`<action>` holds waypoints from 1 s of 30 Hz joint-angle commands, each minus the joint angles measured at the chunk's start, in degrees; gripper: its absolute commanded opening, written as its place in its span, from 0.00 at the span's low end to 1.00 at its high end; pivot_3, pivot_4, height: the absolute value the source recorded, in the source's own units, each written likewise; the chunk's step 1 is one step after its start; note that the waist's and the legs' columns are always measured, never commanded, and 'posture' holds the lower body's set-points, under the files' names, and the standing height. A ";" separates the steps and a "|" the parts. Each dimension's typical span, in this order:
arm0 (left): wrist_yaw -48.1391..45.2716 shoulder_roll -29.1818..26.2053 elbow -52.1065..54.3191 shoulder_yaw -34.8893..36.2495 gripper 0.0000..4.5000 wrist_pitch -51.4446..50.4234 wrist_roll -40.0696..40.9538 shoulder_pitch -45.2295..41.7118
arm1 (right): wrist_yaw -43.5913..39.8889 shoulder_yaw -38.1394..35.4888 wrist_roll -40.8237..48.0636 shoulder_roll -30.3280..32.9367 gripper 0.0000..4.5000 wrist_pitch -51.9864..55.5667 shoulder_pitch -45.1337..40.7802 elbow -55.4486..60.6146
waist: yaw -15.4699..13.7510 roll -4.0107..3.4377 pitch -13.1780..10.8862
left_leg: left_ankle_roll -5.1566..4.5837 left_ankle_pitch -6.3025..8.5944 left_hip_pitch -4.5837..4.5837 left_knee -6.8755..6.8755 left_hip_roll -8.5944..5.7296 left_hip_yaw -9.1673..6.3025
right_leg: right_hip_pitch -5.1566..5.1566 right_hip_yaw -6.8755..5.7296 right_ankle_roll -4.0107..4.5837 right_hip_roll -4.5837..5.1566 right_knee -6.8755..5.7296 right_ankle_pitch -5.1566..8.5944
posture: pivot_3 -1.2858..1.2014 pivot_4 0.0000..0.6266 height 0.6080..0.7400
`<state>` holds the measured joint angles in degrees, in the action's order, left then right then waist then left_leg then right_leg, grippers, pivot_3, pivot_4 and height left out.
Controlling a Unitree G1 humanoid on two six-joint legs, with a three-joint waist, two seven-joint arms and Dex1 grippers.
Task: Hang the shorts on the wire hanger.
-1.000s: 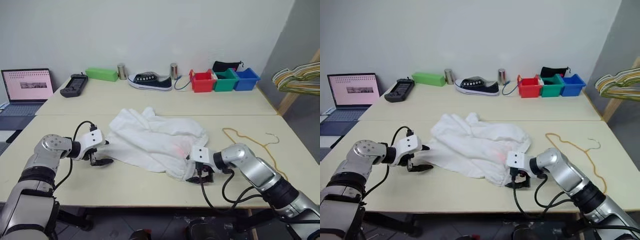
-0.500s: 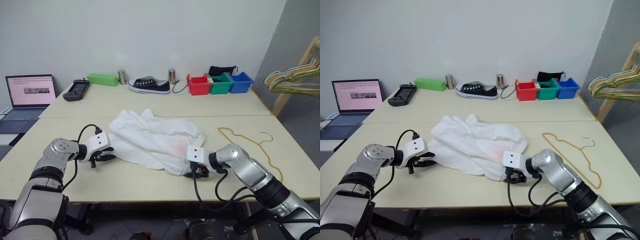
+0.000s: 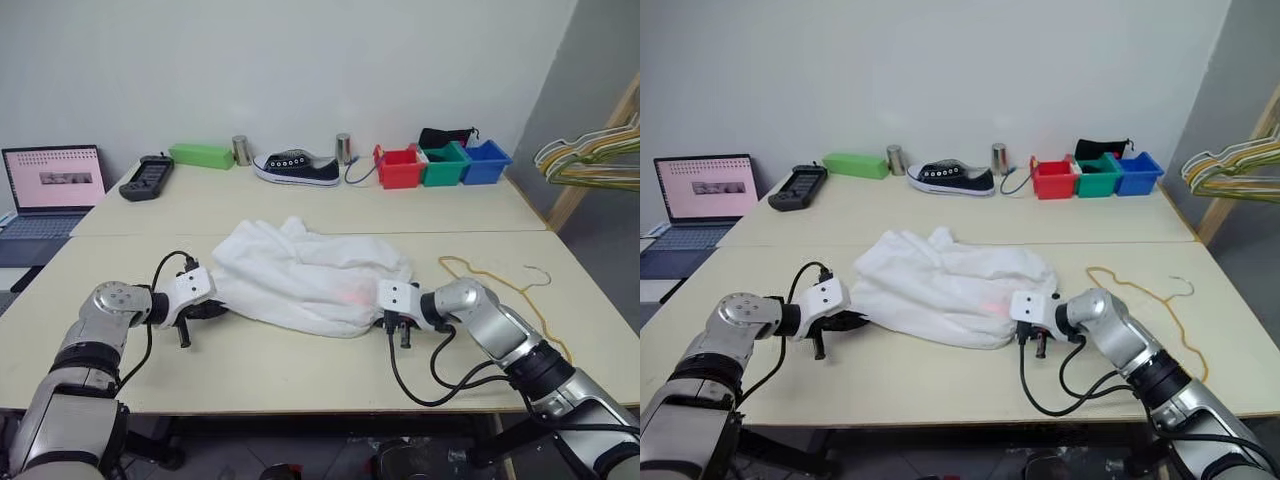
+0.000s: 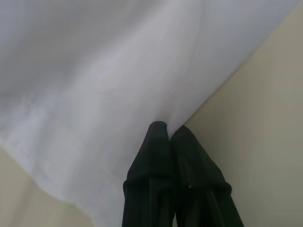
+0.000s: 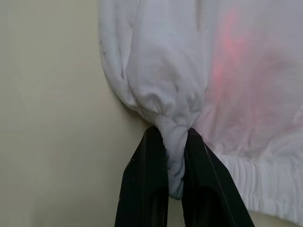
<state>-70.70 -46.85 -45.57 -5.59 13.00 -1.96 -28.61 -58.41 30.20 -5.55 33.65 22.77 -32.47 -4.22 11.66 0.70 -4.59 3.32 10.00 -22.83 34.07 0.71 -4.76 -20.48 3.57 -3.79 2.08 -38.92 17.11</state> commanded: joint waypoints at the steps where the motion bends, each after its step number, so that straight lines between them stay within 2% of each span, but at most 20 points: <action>1: -13.77 -10.40 37.52 1.62 0.00 -19.73 14.43 18.93 | -12.15 -3.82 7.35 8.43 0.08 -0.05 4.05 12.00 | 0.54 0.00 0.00 | 0.01 0.01 -0.17 -0.02 0.04 0.04 | -0.21 0.08 -0.01 0.00 0.00 0.02 | 0.45 0.02 1.00; 4: -18.91 -19.29 58.38 5.83 0.00 -32.14 25.22 30.70 | -21.13 -5.32 13.21 15.53 0.08 -0.09 8.01 17.36 | 1.03 0.21 0.11 | 0.44 0.30 -0.50 -0.04 0.13 0.05 | -0.60 0.21 0.24 0.07 -0.10 0.35 | 0.45 0.00 1.00; 7: -20.69 -23.83 64.45 8.59 0.00 -37.34 29.90 33.36 | -24.53 -6.46 15.31 18.33 0.08 -0.16 8.22 16.50 | 0.79 0.16 0.06 | 0.50 0.38 -0.58 -0.08 0.10 0.09 | -0.64 0.06 0.30 0.06 -0.09 0.62 | 0.45 0.00 1.00; 10: -17.32 -20.48 52.62 2.84 0.00 -33.43 21.60 21.79 | -19.40 -8.22 14.66 11.67 0.08 1.57 0.84 6.86 | 1.04 0.12 -0.09 | 0.48 0.39 -0.12 -0.10 0.11 0.06 | -0.57 -0.07 0.25 -0.04 -0.12 0.99 | 0.45 0.00 1.00; 12: -12.36 -15.19 39.90 -0.91 0.00 -28.03 14.54 10.85 | -12.97 -10.13 13.21 5.13 0.08 1.56 -6.63 -3.08 | 1.72 0.23 -0.44 | 0.86 0.63 0.60 -0.11 0.10 -0.01 | 0.07 -0.17 0.57 -0.02 -0.06 1.19 | 0.45 0.00 1.00; 14: -1.31 -8.86 21.83 -3.65 0.00 -19.86 5.72 -3.43 | -0.78 -13.05 10.14 -2.48 0.08 -0.07 -17.22 -17.69 | 3.00 0.36 -0.72 | 0.87 0.63 0.76 -0.14 0.04 -0.26 | 0.30 -0.42 0.58 0.10 0.18 1.18 | 0.45 0.00 1.00; 16: 13.65 -4.26 3.74 -5.57 0.00 -12.03 -2.46 -17.58 | 11.36 -15.80 7.54 -7.90 0.08 -3.52 -27.48 -31.73 | 3.54 0.73 -1.07 | 0.65 0.40 0.82 -0.02 -0.13 -0.76 | 0.62 -0.70 0.49 0.18 0.30 0.92 | 0.44 0.00 1.00; 18: 42.90 -1.41 -12.02 -5.31 0.00 -8.05 -9.71 -36.73 | 34.20 -19.53 3.86 -11.97 0.08 -15.26 -41.63 -46.63 | 3.67 0.79 -1.05 | 0.45 -0.15 0.18 -0.09 -0.29 -1.36 | 0.30 -0.96 0.10 0.13 1.03 -0.80 | 0.44 0.00 1.00; 19: 54.19 -1.05 -16.50 -4.93 0.00 -6.93 -11.92 -43.42 | 43.51 -19.70 1.21 -12.71 0.08 -21.50 -46.53 -51.22 | 3.57 0.96 -1.44 | 0.40 -0.77 -0.07 -0.01 -0.37 -1.59 | 0.17 -1.05 0.04 0.12 0.94 -1.41 | 0.44 0.00 1.00; 20: 61.66 -0.75 -20.17 -5.01 0.00 -5.70 -13.42 -47.91 | 49.69 -19.55 -0.70 -13.22 0.08 -26.32 -49.88 -55.14 | 3.47 1.00 -1.50 | 0.28 -0.89 -0.29 -0.02 -0.53 -1.83 | -0.30 -1.08 -0.33 0.14 0.85 -1.86 | 0.44 0.00 1.00; 21: 68.57 -1.19 -21.88 -5.00 0.00 -3.95 -14.71 -51.19 | 54.73 -19.81 -1.89 -13.38 0.08 -31.31 -52.19 -57.21 | 3.46 0.98 -1.48 | 0.31 -0.98 -1.12 -0.14 -0.67 -2.04 | -1.03 -1.07 -0.43 0.17 0.82 -2.05 | 0.44 0.00 1.00; 22: 74.02 -1.88 -22.79 -5.13 0.00 -1.41 -16.05 -53.84 | 59.46 -20.29 -2.72 -13.40 0.08 -35.47 -53.96 -58.82 | 3.43 1.05 -1.35 | 0.76 -1.79 -1.90 -0.31 -1.00 -2.57 | -2.15 -1.05 -0.27 0.16 0.52 -2.30 | 0.44 0.00 1.00; 23: 80.31 -2.96 -22.40 -5.38 0.00 1.82 -17.95 -55.98 | 62.54 -20.37 -3.62 -13.57 0.08 -39.48 -55.16 -59.72 | 3.22 0.86 -1.20 | 1.28 -1.85 -2.13 -0.33 -1.10 -2.58 | -2.74 -1.10 -0.05 0.31 0.01 -2.41 | 0.44 0.00 1.00; 24: 85.37 -4.02 -21.51 -5.44 0.00 4.76 -19.52 -57.24 | 64.55 -20.22 -4.52 -13.78 0.08 -42.57 -55.75 -60.29 | 3.15 0.48 -0.93 | 1.44 -1.74 -2.07 -0.38 -1.21 -2.44 | -2.76 -1.18 -0.07 0.58 -0.13 -2.20 | 0.44 0.00 1.00; 27: 84.95 -4.96 -19.98 -4.91 0.00 9.90 -19.84 -56.08 | 60.35 -18.90 -5.43 -15.67 0.08 -46.66 -54.05 -61.75 | 3.51 0.29 -0.71 | 1.33 -1.22 -1.69 -0.89 -1.41 -1.45 | -2.77 -1.05 -0.31 1.22 -0.05 -1.50 | 0.45 0.00 1.00; 30: 61.88 -3.29 -17.29 -3.89 0.00 5.18 -13.13 -44.17 | 43.31 -16.97 -3.56 -18.04 0.08 -43.74 -46.23 -60.41 | 3.60 0.11 -0.31 | 1.22 -1.17 -1.50 -1.23 -1.74 -1.26 | -2.70 -1.03 -0.52 1.55 0.00 -1.37 | 0.47 0.00 1.00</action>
<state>1.63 -49.38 -62.31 -10.62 21.50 -18.60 -78.06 -7.38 12.63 -9.85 15.73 -22.76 -82.05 -63.81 15.26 0.81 -4.90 4.46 8.87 -24.27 32.84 -1.12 -6.01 -23.12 2.55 -4.34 3.67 -38.90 15.75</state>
